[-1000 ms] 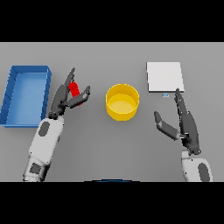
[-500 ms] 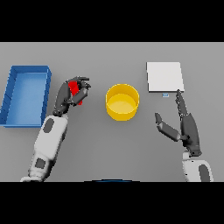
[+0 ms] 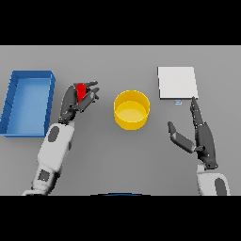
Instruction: Pick up the red beaker and tilt it to pour out 1 green nut into yellow bowl. Pick up the yellow bowl and place it on the metallic measuring scale.
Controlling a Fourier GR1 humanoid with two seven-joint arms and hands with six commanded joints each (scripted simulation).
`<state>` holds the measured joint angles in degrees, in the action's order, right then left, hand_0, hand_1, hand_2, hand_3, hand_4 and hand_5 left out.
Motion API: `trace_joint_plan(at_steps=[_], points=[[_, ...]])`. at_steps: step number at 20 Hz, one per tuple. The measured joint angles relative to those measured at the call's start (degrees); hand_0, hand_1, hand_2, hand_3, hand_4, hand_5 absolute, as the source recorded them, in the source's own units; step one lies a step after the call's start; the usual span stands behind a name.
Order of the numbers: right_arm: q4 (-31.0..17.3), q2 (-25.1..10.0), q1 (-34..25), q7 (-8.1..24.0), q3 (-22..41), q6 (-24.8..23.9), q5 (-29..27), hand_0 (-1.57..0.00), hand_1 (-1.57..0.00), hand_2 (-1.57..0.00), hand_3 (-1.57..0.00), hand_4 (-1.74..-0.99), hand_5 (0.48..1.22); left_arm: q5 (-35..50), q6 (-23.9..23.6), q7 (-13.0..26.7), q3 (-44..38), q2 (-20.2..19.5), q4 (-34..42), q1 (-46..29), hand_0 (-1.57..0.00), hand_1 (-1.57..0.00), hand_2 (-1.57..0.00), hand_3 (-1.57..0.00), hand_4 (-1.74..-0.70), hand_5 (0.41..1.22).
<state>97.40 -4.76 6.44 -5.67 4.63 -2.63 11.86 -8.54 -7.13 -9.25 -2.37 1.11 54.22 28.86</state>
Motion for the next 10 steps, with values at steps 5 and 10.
trace_joint_plan(at_steps=[5, 10], points=[[-0.2, -0.2, 0.4, -1.2, 0.4, -0.4, 1.1, 0.0, 0.0, 0.0, 0.0, -1.263, 0.654, 0.7, -1.2, 1.9, 1.8, -1.1, 6.4, -0.1, -1.55, -1.55, -1.55, -1.54, -1.72, 1.114], [0.0, -0.5, -0.1, -0.6, 0.6, -0.5, 1.9, 0.0, 0.0, 0.0, 0.0, -1.256, 0.671, -7.2, 1.2, 10.7, 10.5, -6.0, 11.7, 1.9, -1.56, -1.56, -1.56, -1.56, -1.73, 1.125]])
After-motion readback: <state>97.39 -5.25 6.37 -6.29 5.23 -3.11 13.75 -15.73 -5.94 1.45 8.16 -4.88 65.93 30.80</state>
